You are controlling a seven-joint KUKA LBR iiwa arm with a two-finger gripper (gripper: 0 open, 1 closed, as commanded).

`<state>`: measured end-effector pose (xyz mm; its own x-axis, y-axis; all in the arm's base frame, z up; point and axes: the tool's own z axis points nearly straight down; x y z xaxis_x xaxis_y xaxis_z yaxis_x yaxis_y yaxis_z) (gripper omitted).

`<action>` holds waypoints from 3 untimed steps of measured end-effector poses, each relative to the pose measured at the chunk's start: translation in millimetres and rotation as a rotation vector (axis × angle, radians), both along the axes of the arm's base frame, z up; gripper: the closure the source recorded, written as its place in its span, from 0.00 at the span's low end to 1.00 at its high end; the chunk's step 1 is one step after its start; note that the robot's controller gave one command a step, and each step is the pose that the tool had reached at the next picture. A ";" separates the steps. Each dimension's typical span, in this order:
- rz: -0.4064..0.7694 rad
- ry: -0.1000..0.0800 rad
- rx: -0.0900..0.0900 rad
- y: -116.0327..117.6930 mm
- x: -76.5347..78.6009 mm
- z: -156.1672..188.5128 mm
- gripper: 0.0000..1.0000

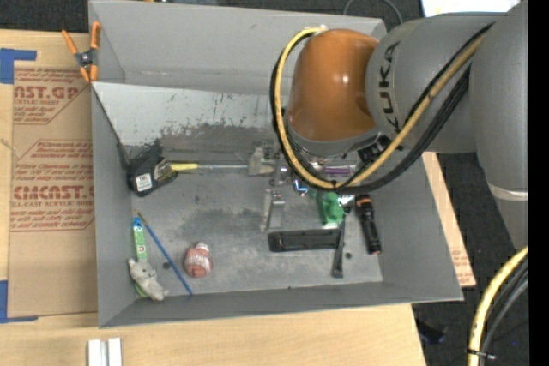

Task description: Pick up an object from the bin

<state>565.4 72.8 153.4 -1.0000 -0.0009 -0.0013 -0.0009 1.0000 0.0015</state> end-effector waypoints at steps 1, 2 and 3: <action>0.121 0.000 -0.001 -70.3 -27.9 -54.7 0.00; 0.001 -0.006 0.004 -111.0 -40.4 -54.2 0.00; 0.111 0.007 -0.001 -115.8 -58.5 -54.0 0.00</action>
Offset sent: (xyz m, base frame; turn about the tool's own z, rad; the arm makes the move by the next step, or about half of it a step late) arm -0.0405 -0.1122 -0.0534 -0.0018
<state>506.9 -42.9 99.3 -0.9938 -0.1112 0.0057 -0.1112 0.9938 0.0014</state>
